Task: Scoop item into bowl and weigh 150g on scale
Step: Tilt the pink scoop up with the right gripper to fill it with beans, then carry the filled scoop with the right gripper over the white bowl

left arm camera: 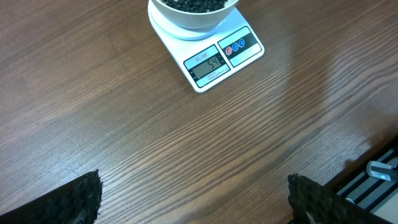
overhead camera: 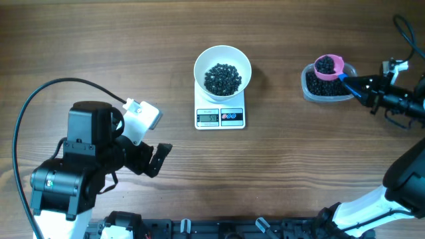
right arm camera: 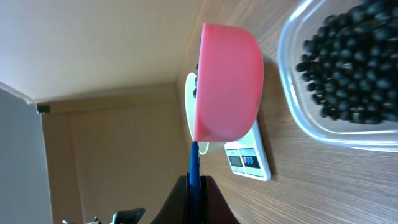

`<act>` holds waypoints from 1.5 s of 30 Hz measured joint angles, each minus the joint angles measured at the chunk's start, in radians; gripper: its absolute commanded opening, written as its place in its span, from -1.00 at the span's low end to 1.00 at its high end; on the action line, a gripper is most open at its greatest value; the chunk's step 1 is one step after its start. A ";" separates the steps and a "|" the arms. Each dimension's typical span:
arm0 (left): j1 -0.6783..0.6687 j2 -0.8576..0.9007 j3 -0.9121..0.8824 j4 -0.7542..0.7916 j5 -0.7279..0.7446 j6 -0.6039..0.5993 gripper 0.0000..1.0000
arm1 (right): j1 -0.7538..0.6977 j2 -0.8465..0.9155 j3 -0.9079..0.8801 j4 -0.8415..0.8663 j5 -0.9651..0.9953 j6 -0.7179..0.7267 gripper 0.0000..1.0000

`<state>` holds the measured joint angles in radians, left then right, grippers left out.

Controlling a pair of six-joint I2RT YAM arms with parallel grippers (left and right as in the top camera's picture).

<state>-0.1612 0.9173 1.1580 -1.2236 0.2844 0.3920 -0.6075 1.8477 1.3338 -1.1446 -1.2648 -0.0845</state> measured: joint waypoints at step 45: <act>0.000 0.000 0.000 0.000 0.000 0.000 1.00 | 0.938 -0.101 -0.003 0.559 0.882 -0.060 -0.91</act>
<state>-0.1612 0.9173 1.1580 -1.2236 0.2844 0.3920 0.3305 1.7462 1.3304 -0.5858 -0.3824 -0.1444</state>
